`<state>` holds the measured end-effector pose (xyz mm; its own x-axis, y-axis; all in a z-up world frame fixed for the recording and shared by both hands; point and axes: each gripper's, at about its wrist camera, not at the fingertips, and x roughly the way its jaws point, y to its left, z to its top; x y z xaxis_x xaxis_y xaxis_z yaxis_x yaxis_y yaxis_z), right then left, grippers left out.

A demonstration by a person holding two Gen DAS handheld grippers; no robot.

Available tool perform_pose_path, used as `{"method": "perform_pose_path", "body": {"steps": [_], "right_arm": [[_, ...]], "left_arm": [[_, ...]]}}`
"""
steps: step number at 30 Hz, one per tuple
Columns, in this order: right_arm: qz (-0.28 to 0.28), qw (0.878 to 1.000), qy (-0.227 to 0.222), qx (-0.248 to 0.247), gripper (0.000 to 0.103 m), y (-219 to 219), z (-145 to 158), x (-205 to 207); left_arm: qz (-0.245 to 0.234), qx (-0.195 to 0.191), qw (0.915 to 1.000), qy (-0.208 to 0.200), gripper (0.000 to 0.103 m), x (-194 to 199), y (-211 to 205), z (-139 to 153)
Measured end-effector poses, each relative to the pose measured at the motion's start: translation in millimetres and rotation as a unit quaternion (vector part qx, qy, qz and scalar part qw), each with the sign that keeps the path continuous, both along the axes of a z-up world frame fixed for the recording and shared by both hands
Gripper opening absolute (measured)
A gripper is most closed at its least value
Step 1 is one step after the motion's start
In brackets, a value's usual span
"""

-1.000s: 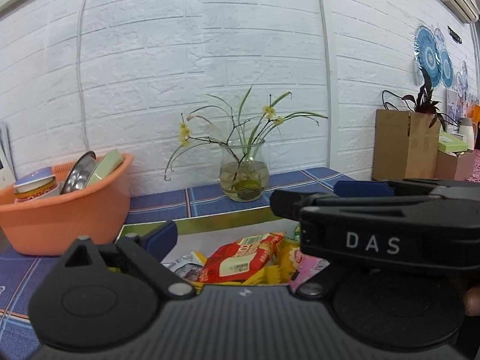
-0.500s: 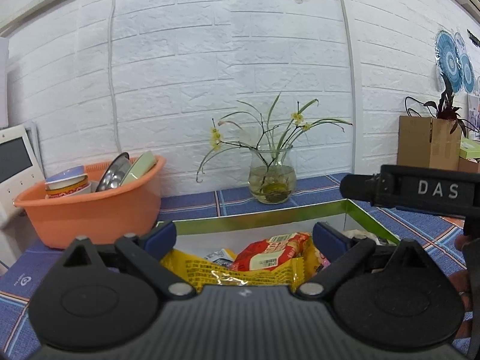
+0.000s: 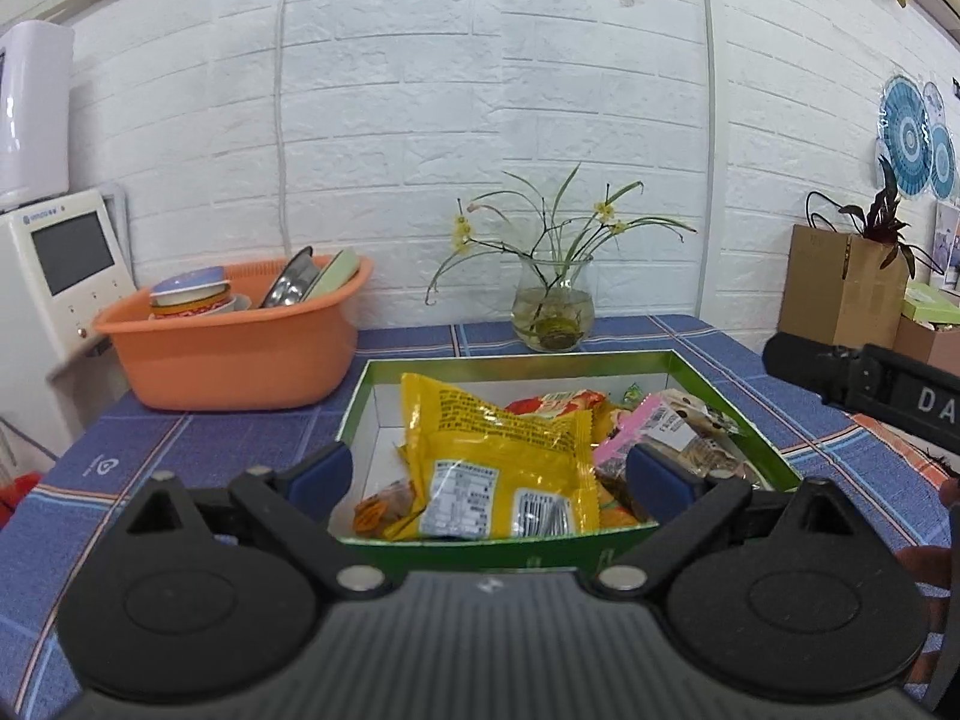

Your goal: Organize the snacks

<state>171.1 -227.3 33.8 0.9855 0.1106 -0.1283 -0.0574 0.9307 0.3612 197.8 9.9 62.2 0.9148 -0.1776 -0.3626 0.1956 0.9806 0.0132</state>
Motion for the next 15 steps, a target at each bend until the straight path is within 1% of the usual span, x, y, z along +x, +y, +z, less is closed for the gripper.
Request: {"method": "perform_pose_path", "body": {"steps": [2, 4, 7, 8, 10, 12, 13, 15], "right_arm": [[-0.015, 1.000, -0.016, -0.012, 0.103, 0, 1, -23], [-0.036, 0.999, -0.026, -0.026, 0.103, -1, 0, -45], [-0.054, 0.997, -0.020, -0.049, 0.103, 2, -4, -75], [-0.058, 0.996, -0.017, -0.059, 0.103, 3, -5, -83], [-0.075, 0.993, -0.011, -0.086, 0.103, 8, -7, -100], [-0.092, 0.990, -0.004, -0.104, 0.103, 12, -8, -114], [-0.095, 0.990, -0.001, -0.106, 0.103, 12, -9, -119], [-0.094, 0.991, 0.004, -0.095, 0.103, 11, -12, -129]], "left_arm": [[0.013, -0.010, 0.9998, -0.008, 0.098, -20, 6, -3], [0.036, -0.008, 0.9993, -0.006, 0.098, -37, 7, -5], [0.071, 0.008, 0.9974, 0.005, 0.098, -59, 6, -7], [0.075, 0.005, 0.9972, 0.006, 0.098, -66, 7, -7], [0.069, -0.015, 0.9974, 0.015, 0.098, -80, 10, -7], [0.074, -0.021, 0.9968, 0.023, 0.098, -93, 11, -7], [0.081, -0.017, 0.9963, 0.021, 0.098, -97, 10, -8], [0.102, 0.002, 0.9948, 0.003, 0.098, -109, 8, -14]]}}
